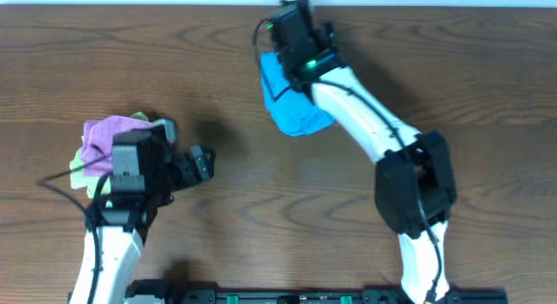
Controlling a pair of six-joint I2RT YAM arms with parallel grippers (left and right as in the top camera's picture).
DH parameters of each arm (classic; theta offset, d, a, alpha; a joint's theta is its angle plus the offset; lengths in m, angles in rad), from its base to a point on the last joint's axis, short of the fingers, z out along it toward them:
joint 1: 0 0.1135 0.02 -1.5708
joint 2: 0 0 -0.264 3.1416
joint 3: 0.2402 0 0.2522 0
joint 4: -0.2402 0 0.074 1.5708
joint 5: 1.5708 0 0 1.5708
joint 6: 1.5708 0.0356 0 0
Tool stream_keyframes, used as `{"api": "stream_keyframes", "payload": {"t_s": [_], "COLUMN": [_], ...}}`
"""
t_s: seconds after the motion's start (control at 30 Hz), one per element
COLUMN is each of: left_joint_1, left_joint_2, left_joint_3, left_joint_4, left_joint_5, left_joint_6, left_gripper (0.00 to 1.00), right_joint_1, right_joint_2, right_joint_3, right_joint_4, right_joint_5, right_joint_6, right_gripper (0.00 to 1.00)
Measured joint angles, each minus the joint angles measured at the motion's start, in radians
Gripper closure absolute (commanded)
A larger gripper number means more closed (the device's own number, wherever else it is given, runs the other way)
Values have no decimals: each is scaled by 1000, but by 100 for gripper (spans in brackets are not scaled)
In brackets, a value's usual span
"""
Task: Fold the cloth
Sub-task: 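Raise the left gripper toward the center while right holds the cloth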
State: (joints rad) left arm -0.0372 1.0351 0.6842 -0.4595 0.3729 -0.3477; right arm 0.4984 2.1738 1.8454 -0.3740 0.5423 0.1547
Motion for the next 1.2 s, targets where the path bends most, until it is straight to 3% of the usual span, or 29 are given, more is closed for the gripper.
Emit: {"api": "stream_keyframes", "payload": {"t_s": [0.17, 0.37, 0.63, 0.87, 0.97, 1.2], "left_joint_1": [-78, -158, -166, -166, -166, -166], "left_joint_2": [156, 296, 334, 334, 334, 334], "left_joint_3": [207, 337, 347, 347, 347, 347], "left_joint_4": [-89, -113, -118, -131, -171, -194], "left_joint_5": [-61, -77, -89, -97, -123, -158], "left_joint_6": [-5, -31, -71, -75, -75, -75], "left_gripper": [5, 4, 4, 4, 4, 5], "right_joint_1": [-193, -347, -293, -155, -92, -68], "right_joint_2": [0, 0, -1, -2, -2, -2], "right_joint_3": [2, 4, 3, 3, 3, 3], "right_joint_4": [-62, -351, -657, -699, -733, -744], "right_joint_5": [-224, -476, -679, -674, -658, -634], "right_joint_6": [159, 272, 282, 278, 277, 282], "right_gripper": [17, 16, 16, 21, 31, 38]}}
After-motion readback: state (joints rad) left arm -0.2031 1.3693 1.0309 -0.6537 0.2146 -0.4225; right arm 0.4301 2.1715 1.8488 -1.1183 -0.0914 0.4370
